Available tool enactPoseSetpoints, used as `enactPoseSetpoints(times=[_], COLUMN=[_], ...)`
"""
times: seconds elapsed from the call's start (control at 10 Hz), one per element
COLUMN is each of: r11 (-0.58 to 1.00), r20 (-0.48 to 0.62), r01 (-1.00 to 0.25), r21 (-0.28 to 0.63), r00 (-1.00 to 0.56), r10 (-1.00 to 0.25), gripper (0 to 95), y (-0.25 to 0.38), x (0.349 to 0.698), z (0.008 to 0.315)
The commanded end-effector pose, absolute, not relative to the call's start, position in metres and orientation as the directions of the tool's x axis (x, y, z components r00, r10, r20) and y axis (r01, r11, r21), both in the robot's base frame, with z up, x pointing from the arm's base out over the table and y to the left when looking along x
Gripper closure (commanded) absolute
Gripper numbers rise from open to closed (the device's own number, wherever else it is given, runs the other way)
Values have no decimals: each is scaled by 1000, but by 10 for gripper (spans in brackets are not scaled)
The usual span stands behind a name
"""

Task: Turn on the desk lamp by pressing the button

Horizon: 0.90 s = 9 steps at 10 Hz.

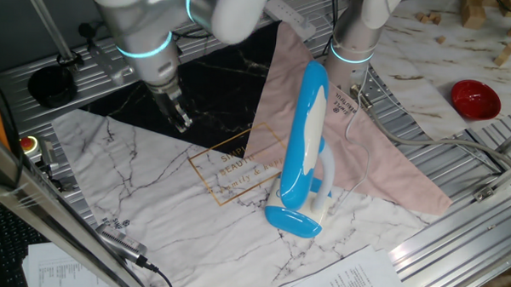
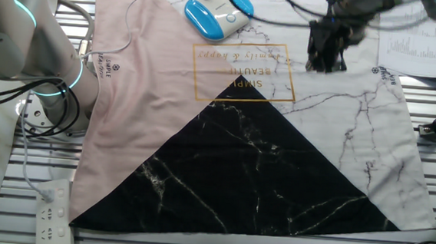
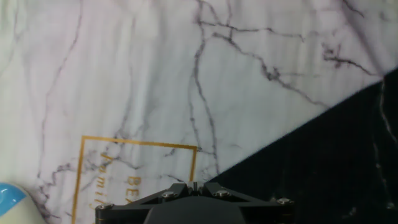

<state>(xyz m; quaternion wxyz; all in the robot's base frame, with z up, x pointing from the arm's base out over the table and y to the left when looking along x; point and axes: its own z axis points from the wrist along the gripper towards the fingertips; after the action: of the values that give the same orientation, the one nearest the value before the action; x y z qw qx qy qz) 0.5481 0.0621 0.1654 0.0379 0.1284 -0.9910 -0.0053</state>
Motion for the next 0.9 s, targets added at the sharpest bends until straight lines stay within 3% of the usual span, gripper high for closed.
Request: enactPoseSetpoints(times=[0.1, 0.6, 0.9], r11=[987, 995, 988], r20=[70, 77, 77], r01=[-143, -59, 24], r21=[69, 78, 153], r00=[-987, -995, -997], r10=[-148, -65, 12], gripper=[950, 950, 950], y=[82, 135, 156], x=[550, 540, 537], z=[165, 155, 139])
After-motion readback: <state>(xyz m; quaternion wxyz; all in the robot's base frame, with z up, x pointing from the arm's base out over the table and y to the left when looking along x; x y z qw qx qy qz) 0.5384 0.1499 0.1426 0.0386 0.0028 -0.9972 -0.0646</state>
